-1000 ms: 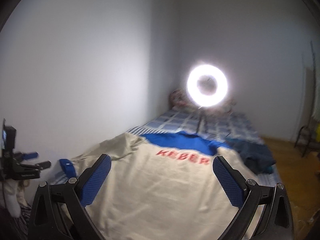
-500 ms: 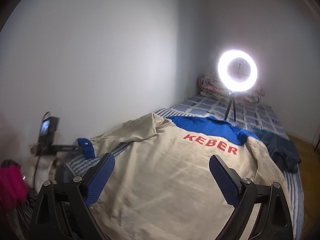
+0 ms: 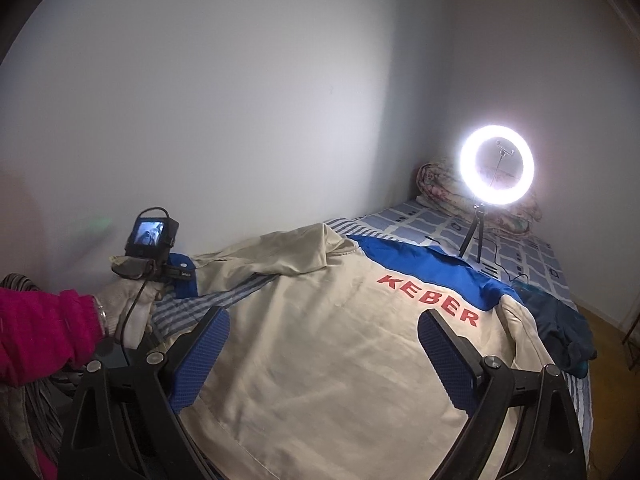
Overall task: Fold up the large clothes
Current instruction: 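Reach the left tool to the blue sleeve cuff and grasp it, then lift the sleeve by its blue cuff with the left tool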
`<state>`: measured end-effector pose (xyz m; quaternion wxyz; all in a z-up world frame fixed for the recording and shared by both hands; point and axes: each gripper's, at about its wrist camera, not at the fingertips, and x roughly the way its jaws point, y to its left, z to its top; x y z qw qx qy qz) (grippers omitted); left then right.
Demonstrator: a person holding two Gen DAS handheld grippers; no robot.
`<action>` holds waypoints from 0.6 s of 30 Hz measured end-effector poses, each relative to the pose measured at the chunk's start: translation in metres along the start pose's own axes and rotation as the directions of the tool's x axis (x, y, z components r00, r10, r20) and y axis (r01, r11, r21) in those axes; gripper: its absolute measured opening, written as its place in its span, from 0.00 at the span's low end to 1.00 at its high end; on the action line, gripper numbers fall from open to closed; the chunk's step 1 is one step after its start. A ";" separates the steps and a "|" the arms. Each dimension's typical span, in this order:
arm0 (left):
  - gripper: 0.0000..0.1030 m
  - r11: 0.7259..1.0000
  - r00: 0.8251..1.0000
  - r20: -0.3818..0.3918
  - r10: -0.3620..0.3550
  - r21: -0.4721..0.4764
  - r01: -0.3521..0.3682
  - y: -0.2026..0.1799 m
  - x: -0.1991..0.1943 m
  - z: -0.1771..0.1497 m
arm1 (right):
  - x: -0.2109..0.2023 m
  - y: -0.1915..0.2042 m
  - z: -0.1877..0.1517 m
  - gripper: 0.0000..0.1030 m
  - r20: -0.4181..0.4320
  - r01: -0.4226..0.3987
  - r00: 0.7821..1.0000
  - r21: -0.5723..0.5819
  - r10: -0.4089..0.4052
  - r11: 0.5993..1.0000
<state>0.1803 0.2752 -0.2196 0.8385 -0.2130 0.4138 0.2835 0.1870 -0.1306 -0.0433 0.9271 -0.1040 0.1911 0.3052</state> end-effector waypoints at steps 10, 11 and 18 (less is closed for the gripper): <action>0.00 0.983 0.977 0.155 -0.146 0.138 0.125 -0.045 -0.059 0.006 | -0.001 -0.009 0.000 0.93 -0.010 0.026 1.000 0.028 -0.025 0.999; 0.00 0.979 0.973 0.155 -0.173 0.139 0.152 -0.049 -0.067 0.005 | -0.001 -0.010 0.000 0.93 -0.008 0.027 1.000 0.028 -0.027 0.999; 0.00 0.966 0.965 0.099 -0.244 0.113 0.232 -0.061 -0.073 -0.011 | -0.003 -0.006 -0.001 0.93 -0.009 0.021 1.000 0.004 -0.021 1.000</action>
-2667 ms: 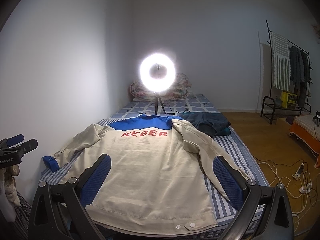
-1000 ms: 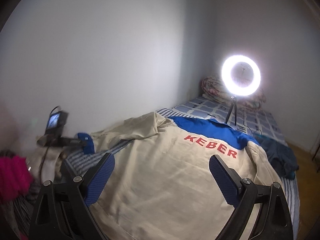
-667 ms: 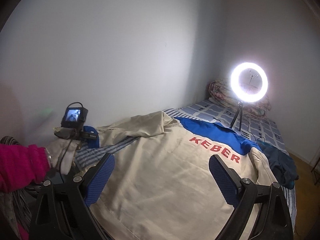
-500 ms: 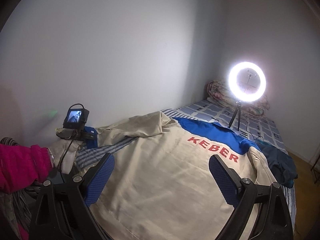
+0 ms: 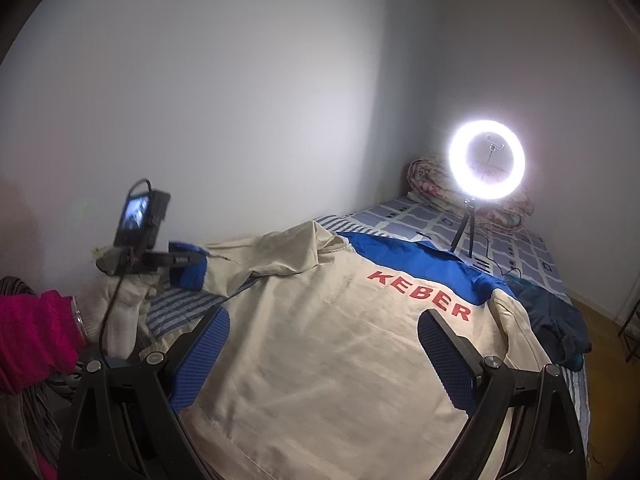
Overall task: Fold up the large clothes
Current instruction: 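Lift the sleeve by its blue cuff with the left tool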
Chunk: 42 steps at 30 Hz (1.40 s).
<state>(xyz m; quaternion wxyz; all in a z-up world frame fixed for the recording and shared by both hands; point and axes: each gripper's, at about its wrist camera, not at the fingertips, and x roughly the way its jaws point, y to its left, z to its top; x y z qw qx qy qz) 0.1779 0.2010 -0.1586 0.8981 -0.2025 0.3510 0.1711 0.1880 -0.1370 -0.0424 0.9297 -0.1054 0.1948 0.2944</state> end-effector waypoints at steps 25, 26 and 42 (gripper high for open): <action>0.56 0.827 0.991 -0.074 -0.108 -0.561 0.048 0.122 0.033 -0.046 | -0.009 0.018 -0.005 0.93 0.004 -0.017 1.000 -0.060 0.018 0.998; 0.56 0.817 0.991 -0.066 -0.115 -0.574 0.057 0.123 0.035 -0.045 | -0.009 0.018 -0.005 0.93 0.005 -0.016 1.000 -0.060 0.016 0.998; 0.56 0.746 0.993 0.015 -0.116 -0.659 0.097 0.142 0.037 -0.044 | -0.008 0.024 -0.004 0.93 -0.004 -0.012 1.000 -0.094 0.012 0.996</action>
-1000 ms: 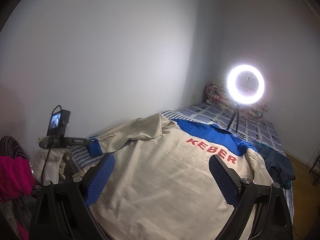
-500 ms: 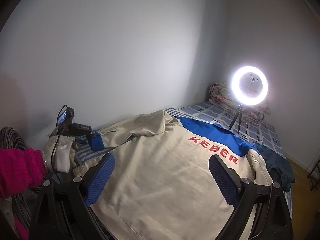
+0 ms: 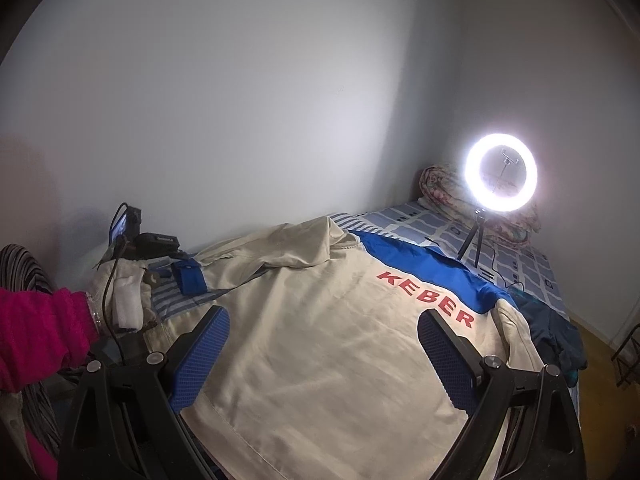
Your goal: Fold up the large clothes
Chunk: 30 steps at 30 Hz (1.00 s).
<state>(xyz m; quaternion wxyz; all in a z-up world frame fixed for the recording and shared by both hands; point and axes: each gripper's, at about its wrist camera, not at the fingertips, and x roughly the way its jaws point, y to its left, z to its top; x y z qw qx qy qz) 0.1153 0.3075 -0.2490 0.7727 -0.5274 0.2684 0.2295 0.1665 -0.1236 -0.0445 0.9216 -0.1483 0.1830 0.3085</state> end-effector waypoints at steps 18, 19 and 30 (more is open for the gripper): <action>0.00 0.860 0.981 0.169 0.098 0.482 -0.169 -0.105 -0.019 -0.021 | 0.041 -0.035 -0.021 0.73 -0.204 -0.092 0.970 0.198 0.132 0.976; 0.00 0.825 0.976 0.204 0.074 0.538 -0.175 -0.121 -0.032 -0.024 | 0.045 -0.042 -0.023 0.68 -0.217 -0.101 0.964 0.236 0.154 0.966; 0.00 0.560 0.920 0.341 -0.193 0.808 -0.182 -0.214 -0.147 -0.001 | 0.144 -0.090 -0.019 0.35 -0.312 -0.159 0.889 0.476 0.335 0.865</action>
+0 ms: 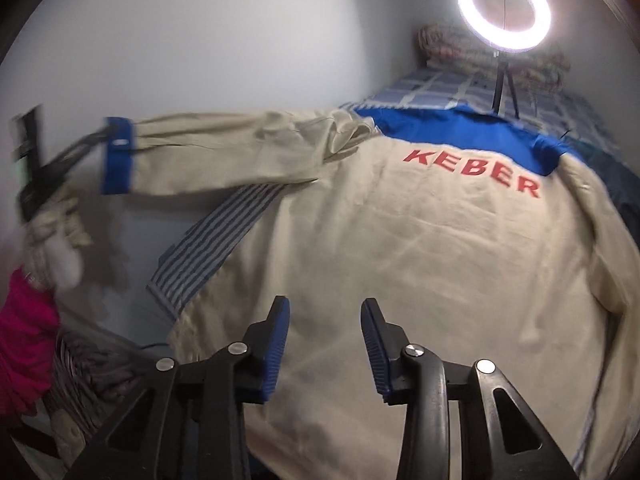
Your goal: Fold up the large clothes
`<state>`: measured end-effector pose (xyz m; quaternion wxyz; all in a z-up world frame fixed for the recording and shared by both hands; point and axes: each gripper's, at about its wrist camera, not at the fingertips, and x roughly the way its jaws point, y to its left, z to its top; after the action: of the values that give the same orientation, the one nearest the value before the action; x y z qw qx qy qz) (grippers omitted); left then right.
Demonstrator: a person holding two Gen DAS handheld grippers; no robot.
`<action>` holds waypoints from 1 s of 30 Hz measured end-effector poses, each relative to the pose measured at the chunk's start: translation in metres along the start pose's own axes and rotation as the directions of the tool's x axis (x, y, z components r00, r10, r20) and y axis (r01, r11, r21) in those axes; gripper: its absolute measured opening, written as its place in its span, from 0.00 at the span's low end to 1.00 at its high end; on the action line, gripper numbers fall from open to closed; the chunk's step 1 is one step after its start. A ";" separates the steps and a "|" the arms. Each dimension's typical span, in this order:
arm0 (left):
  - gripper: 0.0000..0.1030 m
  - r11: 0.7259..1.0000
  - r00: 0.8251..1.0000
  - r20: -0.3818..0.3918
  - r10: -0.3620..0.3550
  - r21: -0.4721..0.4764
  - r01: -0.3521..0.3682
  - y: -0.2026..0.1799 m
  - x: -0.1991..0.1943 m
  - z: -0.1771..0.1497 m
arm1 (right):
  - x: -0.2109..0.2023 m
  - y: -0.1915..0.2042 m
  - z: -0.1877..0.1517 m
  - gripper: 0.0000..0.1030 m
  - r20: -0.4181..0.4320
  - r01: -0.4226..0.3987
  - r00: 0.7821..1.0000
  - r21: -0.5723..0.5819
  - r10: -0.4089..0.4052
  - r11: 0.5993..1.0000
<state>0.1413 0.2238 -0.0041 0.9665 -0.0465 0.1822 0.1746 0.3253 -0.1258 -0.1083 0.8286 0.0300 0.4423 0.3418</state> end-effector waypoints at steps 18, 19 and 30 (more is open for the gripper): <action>0.00 0.855 0.916 -0.096 -0.390 0.332 0.399 -0.090 -0.071 -0.064 | 0.148 -0.041 0.166 0.59 0.027 -0.258 0.965 0.267 0.260 0.929; 0.00 0.835 0.905 -0.118 -0.409 0.352 0.423 -0.097 -0.074 -0.072 | 0.154 -0.044 0.171 0.63 0.031 -0.269 0.962 0.284 0.272 0.920; 0.00 0.662 0.824 -0.281 -0.491 0.494 0.563 -0.156 -0.097 -0.127 | 0.219 0.003 0.214 0.52 -0.081 -0.189 0.975 0.206 0.209 0.960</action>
<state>0.0691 0.0271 -0.0824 0.9320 0.1757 0.2628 -0.1773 0.5671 0.0602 -0.1332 0.7592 0.1388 0.5106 0.3789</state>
